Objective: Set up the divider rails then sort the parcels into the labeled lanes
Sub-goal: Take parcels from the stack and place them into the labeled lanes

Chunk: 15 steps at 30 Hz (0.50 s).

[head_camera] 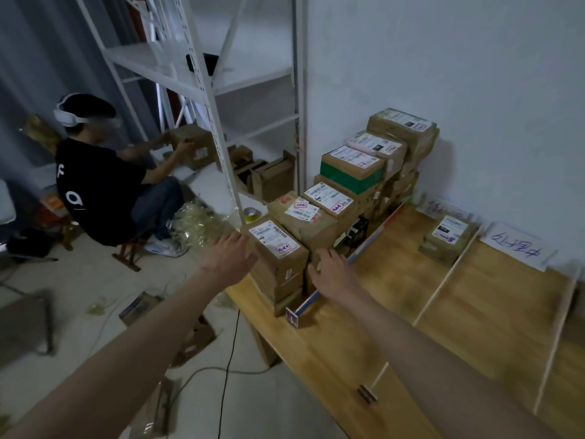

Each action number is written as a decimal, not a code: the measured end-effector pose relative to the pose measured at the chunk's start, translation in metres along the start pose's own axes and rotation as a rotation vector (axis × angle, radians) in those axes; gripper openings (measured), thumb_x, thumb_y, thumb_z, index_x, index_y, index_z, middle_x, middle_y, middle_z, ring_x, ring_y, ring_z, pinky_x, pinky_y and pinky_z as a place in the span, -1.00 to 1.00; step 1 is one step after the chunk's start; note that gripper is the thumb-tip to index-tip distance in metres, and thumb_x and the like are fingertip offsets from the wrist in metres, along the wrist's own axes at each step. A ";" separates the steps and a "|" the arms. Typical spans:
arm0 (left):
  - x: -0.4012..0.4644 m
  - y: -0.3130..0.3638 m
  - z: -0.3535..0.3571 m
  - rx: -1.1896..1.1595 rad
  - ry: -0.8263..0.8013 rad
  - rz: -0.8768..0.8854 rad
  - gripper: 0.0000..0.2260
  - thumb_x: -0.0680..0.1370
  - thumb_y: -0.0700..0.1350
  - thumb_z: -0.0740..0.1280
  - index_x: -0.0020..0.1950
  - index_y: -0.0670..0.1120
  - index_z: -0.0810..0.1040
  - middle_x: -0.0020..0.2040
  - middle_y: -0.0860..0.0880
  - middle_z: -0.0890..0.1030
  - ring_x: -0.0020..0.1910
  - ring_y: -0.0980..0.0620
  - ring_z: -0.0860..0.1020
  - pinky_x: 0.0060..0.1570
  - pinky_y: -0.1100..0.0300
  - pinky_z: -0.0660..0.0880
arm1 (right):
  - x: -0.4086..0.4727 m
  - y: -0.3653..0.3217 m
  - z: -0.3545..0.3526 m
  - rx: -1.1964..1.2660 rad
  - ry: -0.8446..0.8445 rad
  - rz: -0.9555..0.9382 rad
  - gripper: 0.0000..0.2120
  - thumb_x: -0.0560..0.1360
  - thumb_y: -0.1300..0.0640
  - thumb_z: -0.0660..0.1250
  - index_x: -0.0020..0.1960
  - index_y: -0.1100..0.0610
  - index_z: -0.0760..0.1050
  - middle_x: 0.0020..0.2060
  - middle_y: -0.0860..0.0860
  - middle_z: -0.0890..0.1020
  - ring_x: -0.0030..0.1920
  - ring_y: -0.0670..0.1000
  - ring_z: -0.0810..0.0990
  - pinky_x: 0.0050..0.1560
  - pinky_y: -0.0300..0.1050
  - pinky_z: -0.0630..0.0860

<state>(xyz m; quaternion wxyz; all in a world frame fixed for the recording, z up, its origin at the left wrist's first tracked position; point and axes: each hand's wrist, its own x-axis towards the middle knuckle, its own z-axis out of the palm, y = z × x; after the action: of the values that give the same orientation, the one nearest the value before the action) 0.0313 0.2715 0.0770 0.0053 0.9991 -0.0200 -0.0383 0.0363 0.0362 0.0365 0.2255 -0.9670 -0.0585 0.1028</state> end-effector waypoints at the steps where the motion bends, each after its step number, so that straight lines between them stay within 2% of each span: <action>1: 0.010 -0.008 0.001 0.003 -0.008 0.004 -0.51 0.65 0.15 0.09 0.51 -0.06 0.29 0.47 -0.10 0.38 0.43 -0.11 0.37 0.43 -0.06 0.25 | 0.006 -0.004 0.006 0.007 0.001 0.019 -0.56 0.64 -0.07 0.13 0.44 0.12 0.30 0.37 0.09 0.42 0.38 0.16 0.35 0.32 0.13 0.41; 7: 0.076 -0.047 0.006 0.005 -0.085 0.083 -0.54 0.62 0.16 0.00 0.43 -0.01 0.38 0.38 -0.07 0.45 0.33 -0.11 0.45 0.33 -0.10 0.40 | 0.035 -0.026 0.040 0.082 0.010 0.194 -0.50 0.63 -0.10 0.12 0.46 0.17 0.29 0.36 0.13 0.46 0.38 0.17 0.39 0.32 0.10 0.42; 10: 0.106 -0.057 0.014 -0.087 -0.117 0.111 -0.59 0.64 0.14 0.07 0.36 -0.06 0.39 0.31 -0.11 0.49 0.25 -0.12 0.49 0.25 -0.10 0.46 | 0.045 -0.036 0.054 0.155 0.011 0.315 -0.53 0.64 -0.10 0.10 0.43 0.17 0.33 0.34 0.13 0.49 0.36 0.17 0.43 0.30 0.09 0.45; 12: 0.120 -0.062 0.019 -0.132 -0.134 0.137 -0.55 0.64 0.18 0.08 0.38 -0.08 0.39 0.30 -0.11 0.50 0.22 -0.12 0.51 0.21 -0.08 0.49 | 0.051 -0.043 0.061 0.248 0.031 0.385 -0.56 0.65 -0.10 0.10 0.39 0.15 0.37 0.30 0.13 0.55 0.30 0.17 0.50 0.27 0.06 0.48; 15: 0.136 -0.068 0.033 -0.182 -0.180 0.175 -0.50 0.65 0.19 0.08 0.43 -0.12 0.36 0.34 -0.13 0.46 0.28 -0.14 0.48 0.23 -0.07 0.47 | 0.057 -0.054 0.068 0.444 0.092 0.499 -0.60 0.66 -0.05 0.10 0.36 0.16 0.41 0.23 0.12 0.61 0.25 0.16 0.55 0.25 0.01 0.49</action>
<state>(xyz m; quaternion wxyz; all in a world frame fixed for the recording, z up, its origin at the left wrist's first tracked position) 0.1672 0.3340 0.0324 0.0976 0.9814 -0.1036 -0.1286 0.0731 0.1224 -0.0087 0.4009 -0.8824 0.2143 0.1212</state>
